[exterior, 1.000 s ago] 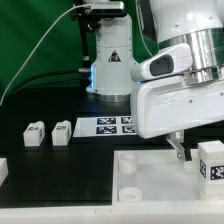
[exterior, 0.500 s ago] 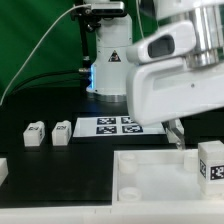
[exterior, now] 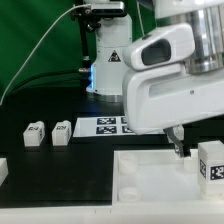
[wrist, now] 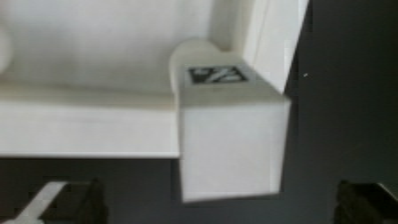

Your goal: Assemble one leg

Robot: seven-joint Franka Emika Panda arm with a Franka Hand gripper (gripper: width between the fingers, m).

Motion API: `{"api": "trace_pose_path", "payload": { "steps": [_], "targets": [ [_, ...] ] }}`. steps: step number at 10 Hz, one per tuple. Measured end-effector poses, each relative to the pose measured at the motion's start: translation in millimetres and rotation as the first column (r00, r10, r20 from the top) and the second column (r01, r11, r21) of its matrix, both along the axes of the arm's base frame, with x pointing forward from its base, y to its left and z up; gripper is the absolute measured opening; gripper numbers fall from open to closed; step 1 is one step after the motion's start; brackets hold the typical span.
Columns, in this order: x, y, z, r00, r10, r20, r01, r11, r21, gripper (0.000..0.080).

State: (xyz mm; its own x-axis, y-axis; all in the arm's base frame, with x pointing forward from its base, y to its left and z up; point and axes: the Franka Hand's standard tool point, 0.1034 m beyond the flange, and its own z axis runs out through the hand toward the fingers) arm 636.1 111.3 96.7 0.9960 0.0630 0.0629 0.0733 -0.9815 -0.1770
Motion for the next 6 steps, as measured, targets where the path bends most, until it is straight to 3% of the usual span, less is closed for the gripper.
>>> {"api": "trace_pose_path", "payload": {
  "steps": [2,6],
  "targets": [
    [-5.5,5.8,-13.0,1.0,0.0,0.015,0.0,1.0,-0.003,0.0649],
    [-7.9,7.3,-14.5,1.0,0.003,0.017,-0.003,1.0,-0.004,0.0649]
  ]
}}
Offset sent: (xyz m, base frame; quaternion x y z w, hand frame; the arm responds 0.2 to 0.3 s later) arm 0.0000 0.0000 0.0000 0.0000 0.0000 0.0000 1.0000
